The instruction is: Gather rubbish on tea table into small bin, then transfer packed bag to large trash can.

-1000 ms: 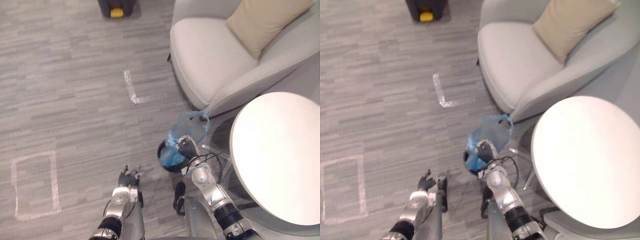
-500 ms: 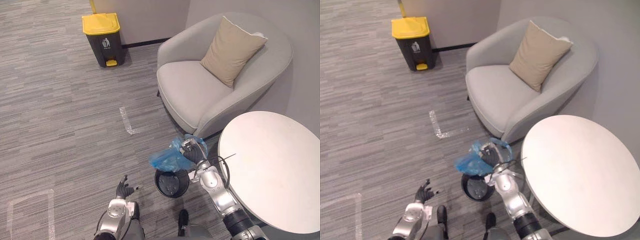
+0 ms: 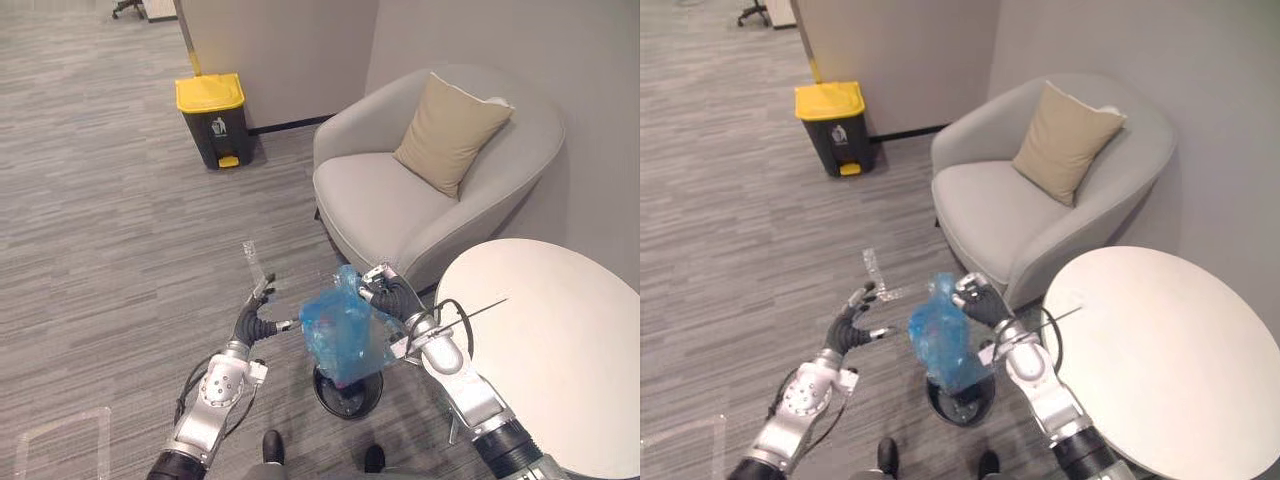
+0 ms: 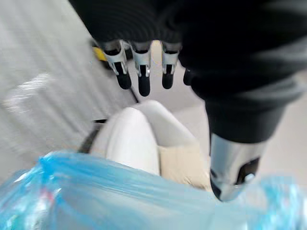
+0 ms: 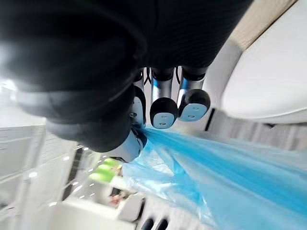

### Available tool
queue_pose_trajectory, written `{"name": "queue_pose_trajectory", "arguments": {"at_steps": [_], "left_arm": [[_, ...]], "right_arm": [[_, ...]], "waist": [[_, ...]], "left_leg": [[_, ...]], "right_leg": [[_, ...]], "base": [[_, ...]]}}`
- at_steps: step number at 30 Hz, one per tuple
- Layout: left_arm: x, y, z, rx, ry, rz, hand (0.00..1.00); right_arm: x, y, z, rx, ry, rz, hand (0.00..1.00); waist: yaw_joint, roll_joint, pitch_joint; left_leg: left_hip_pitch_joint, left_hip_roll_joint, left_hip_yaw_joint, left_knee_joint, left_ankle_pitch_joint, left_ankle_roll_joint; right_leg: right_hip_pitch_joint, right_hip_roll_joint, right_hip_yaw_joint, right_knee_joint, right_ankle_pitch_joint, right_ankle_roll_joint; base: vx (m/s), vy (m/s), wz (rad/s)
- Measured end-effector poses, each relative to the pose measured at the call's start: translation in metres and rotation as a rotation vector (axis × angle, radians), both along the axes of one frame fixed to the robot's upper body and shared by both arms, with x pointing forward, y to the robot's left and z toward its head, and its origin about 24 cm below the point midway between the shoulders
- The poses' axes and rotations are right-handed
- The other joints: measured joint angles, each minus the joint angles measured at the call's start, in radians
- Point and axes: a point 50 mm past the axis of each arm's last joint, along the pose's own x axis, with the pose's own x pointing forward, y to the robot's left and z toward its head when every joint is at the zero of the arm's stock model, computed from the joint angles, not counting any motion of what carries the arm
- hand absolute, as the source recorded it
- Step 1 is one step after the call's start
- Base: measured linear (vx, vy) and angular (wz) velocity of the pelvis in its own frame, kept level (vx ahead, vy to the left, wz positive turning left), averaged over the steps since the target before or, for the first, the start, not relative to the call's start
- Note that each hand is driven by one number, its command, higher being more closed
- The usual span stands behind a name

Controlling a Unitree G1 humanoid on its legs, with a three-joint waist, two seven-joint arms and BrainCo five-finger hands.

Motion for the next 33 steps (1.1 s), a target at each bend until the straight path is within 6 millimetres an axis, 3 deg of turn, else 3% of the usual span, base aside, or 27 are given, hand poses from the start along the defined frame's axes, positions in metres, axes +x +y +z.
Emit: {"name": "queue_pose_trajectory", "arguments": {"at_steps": [11,18,28,29,33], "left_arm": [[0.016,-0.02,0.019,0.124,-0.066,-0.232,0.0],[0.012,-0.045,0.011,0.162,-0.056,-0.328,0.0],[0.016,-0.07,0.004,0.133,-0.08,-0.254,0.0],[0.016,-0.071,0.003,0.133,-0.077,-0.249,1.0],[0.016,-0.074,-0.007,0.134,-0.037,-0.214,1.0]], "right_arm": [[-0.001,0.027,0.043,0.116,-0.109,0.219,1.0],[-0.008,0.051,0.045,0.15,-0.084,0.339,1.0],[-0.015,0.075,0.045,0.263,-0.031,0.403,1.0],[-0.016,0.076,0.045,0.271,-0.023,0.405,1.0],[-0.017,0.079,0.042,0.281,0.009,0.417,1.0]], "waist": [[-0.039,-0.006,-0.014],[-0.047,-0.013,-0.04],[-0.048,-0.02,-0.046],[-0.048,-0.021,-0.047],[-0.049,-0.025,-0.05]], "left_leg": [[0.011,0.011,0.04,0.0,0.002,-0.002],[0.019,0.011,0.066,0.0,0.002,-0.003],[0.029,0.011,0.059,-0.001,-0.006,-0.014],[0.029,0.011,0.058,-0.001,-0.006,-0.014],[0.028,0.011,0.052,-0.001,-0.006,-0.014]], "right_leg": [[-0.003,0.014,0.049,-0.031,0.035,-0.004],[-0.016,0.018,0.093,-0.044,0.058,-0.005],[-0.017,0.018,0.1,-0.044,0.051,-0.001],[-0.017,0.017,0.1,-0.044,0.051,-0.001],[-0.017,0.017,0.099,-0.044,0.051,-0.001]], "base": [[-0.02,0.0,-0.13],[0.0,0.0,-0.17],[-0.02,-0.001,-0.03],[-0.01,-0.003,0.03],[0.0,0.0,0.0]]}}
